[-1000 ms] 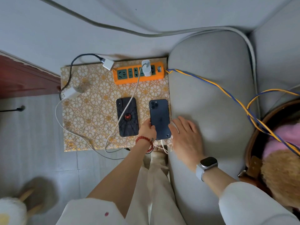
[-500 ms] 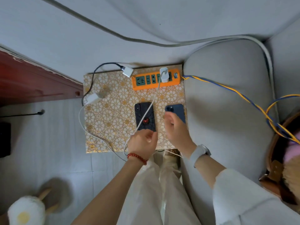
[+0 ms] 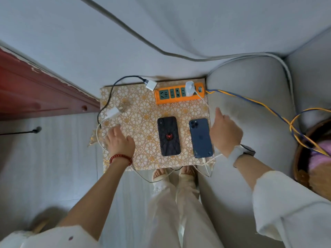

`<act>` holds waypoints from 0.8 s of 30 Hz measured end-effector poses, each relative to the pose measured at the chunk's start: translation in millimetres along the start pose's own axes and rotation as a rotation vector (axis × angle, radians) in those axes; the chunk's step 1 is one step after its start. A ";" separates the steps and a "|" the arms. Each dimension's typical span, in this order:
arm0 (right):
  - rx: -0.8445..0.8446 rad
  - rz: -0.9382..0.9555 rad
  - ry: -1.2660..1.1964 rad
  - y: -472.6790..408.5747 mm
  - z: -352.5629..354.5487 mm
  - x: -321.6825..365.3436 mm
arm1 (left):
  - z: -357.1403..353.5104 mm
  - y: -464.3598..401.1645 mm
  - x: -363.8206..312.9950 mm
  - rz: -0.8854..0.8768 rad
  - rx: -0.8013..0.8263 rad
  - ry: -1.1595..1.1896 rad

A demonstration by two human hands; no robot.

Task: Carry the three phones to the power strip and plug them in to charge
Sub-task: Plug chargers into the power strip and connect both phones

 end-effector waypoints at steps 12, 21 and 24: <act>-0.298 0.289 0.062 10.9 -17.8 71.5 | 22.7 -89.2 44.4 0.238 0.085 -0.248; -0.137 0.622 -0.089 15.8 -10.3 114.0 | 33.0 -76.3 15.6 -0.083 0.135 0.064; -0.036 0.706 -0.125 9.2 -8.1 132.8 | 38.6 -57.2 1.2 -0.244 0.271 0.144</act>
Point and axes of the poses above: each hand's wrist, its own y-axis away from the middle knuckle, its own z-axis out of the back of the hand, x = y × z, the point moved 1 cm from there along -y, towards the middle knuckle, and after that the axes turned 15 degrees about y, right-handed, at the moved point
